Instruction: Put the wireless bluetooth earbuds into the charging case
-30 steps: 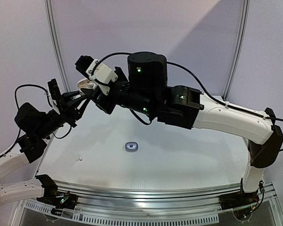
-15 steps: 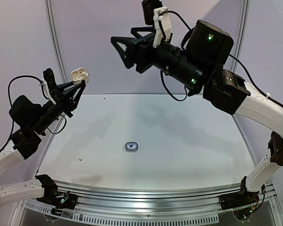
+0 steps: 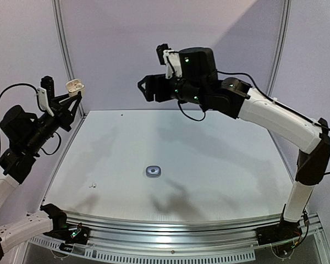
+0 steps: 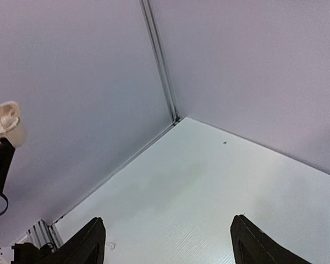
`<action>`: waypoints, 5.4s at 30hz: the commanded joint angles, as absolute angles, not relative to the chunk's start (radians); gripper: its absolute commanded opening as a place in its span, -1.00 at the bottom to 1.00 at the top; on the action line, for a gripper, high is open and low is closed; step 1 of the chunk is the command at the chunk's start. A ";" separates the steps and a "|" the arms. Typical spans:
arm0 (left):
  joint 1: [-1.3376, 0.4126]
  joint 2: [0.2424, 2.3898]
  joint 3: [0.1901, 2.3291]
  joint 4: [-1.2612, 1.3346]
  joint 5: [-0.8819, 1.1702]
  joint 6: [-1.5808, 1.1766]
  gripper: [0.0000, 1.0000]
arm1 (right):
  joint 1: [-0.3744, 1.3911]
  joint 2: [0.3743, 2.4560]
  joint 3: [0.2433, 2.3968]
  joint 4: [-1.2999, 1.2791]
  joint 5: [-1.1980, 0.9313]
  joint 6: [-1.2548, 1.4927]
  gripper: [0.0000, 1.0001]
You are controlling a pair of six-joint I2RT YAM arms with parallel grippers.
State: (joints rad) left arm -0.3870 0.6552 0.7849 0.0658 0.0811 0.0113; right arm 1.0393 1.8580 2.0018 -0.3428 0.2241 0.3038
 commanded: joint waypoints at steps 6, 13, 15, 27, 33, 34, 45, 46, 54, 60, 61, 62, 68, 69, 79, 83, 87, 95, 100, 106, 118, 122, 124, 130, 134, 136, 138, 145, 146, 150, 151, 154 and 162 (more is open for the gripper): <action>-0.335 0.599 0.785 0.014 0.304 -0.104 -1.00 | 1.034 1.830 1.951 -0.223 -0.194 0.223 0.66; -0.334 0.573 0.725 0.170 0.579 -0.295 -1.00 | 1.037 1.790 1.914 -0.254 -0.281 0.230 0.98; -0.335 0.578 0.703 0.245 0.641 -0.392 -1.00 | 1.039 1.769 1.889 -0.241 -0.313 0.252 0.96; -0.352 0.717 0.773 0.508 0.883 -0.596 -1.00 | 1.154 1.612 1.749 -0.066 -0.337 0.134 0.71; -0.393 0.744 0.817 0.583 0.891 -0.645 -1.00 | 1.201 1.702 1.892 -0.082 -0.234 0.125 0.44; -0.395 0.750 0.814 0.612 0.888 -0.663 -1.00 | 1.203 1.711 1.891 -0.065 -0.220 0.130 0.37; -0.457 0.792 0.782 0.799 0.874 -0.757 -1.00 | 1.248 1.812 2.002 -0.041 -0.163 0.139 0.13; -0.459 0.797 0.781 0.808 0.873 -0.763 -1.00 | 1.248 1.813 1.999 -0.030 -0.180 0.138 0.14; -0.464 0.817 0.791 0.824 0.864 -0.774 -1.00 | 1.250 1.816 1.988 -0.043 -0.303 0.088 0.15; -0.470 0.820 0.793 0.820 0.865 -0.763 -1.00 | 1.250 1.850 2.025 -0.028 -0.274 0.089 -0.08; -0.470 0.822 0.796 0.821 0.866 -0.762 -1.00 | 1.249 1.852 2.028 -0.033 -0.256 0.095 -0.08; -0.470 0.822 0.798 0.823 0.868 -0.759 -1.00 | 1.250 1.852 2.028 -0.037 -0.246 0.097 -0.09; -0.477 0.822 0.796 0.827 0.861 -0.752 -1.00 | 1.249 1.862 2.044 -0.040 -0.244 0.107 -0.22; -0.479 0.824 0.797 0.826 0.860 -0.752 -1.00 | 1.250 1.866 2.047 -0.042 -0.247 0.110 -0.24; -0.480 0.816 0.795 0.818 0.854 -0.746 -1.00 | 1.249 1.895 2.070 0.009 -0.304 0.140 -0.40; -0.481 0.814 0.791 0.811 0.851 -0.744 -1.00 | 1.249 1.908 2.086 0.002 -0.310 0.144 -0.42; -0.482 0.813 0.791 0.811 0.850 -0.741 -1.00 | 1.250 1.920 2.103 0.002 -0.319 0.150 -0.45; -0.482 0.816 0.790 0.810 0.847 -0.741 -1.00 | 1.250 1.932 2.120 -0.041 -0.333 0.155 -0.68; -0.482 0.816 0.790 0.808 0.846 -0.740 -1.00 | 1.249 1.957 2.153 -0.068 -0.359 0.162 -0.58; -0.483 0.813 0.789 0.807 0.846 -0.739 -1.00 | 1.249 1.956 2.151 -0.072 -0.347 0.163 -0.47; -0.483 0.809 0.784 0.806 0.847 -0.738 -1.00 | 1.252 1.947 2.135 -0.046 -0.333 0.170 -0.67; -0.483 0.808 0.785 0.803 0.845 -0.736 -1.00 | 1.251 1.941 2.127 -0.039 -0.341 0.166 -0.78; -0.483 0.807 0.785 0.801 0.845 -0.736 -1.00 | 1.251 1.938 2.123 -0.031 -0.343 0.169 -0.91; -0.483 0.801 0.781 0.775 0.837 -0.727 -1.00 | 1.252 1.906 2.047 0.058 -0.338 0.170 -1.00; -0.483 0.790 0.778 0.709 0.800 -0.720 -0.64 | 1.250 1.876 1.997 0.098 -0.322 0.170 -1.00; -0.482 0.785 0.771 0.700 0.796 -0.717 -0.41 | 1.251 1.859 1.972 0.118 -0.306 0.170 -1.00; -0.482 0.782 0.769 0.693 0.794 -0.716 -0.32 | 1.251 1.846 1.948 0.145 -0.295 0.174 -1.00; -0.482 0.774 0.762 0.636 0.771 -0.713 -0.16 | 1.251 1.817 1.904 0.195 -0.276 0.186 -1.00; -0.482 0.773 0.760 0.634 0.774 -0.715 -0.12 | 1.252 1.814 1.896 0.204 -0.272 0.189 -1.00; -0.482 0.760 0.746 0.605 0.780 -0.711 0.14 | 1.252 1.776 1.832 0.262 -0.230 0.196 -1.00; -0.483 0.754 0.740 0.594 0.782 -0.703 0.19 | 1.251 1.767 1.819 0.265 -0.213 0.194 -1.00; -0.482 0.731 0.729 0.534 0.793 -0.661 0.34 | 1.251 1.728 1.774 0.260 -0.149 0.179 -1.00; -0.479 0.679 0.846 -0.039 0.822 -0.303 0.55 | 1.242 1.599 1.626 0.237 0.032 0.141 -1.00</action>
State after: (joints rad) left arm -0.4759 0.6960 0.7635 0.3553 0.8104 -0.5392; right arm 1.2446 1.6775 1.6814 0.2317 -0.0986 0.1669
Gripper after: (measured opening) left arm 0.768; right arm 0.199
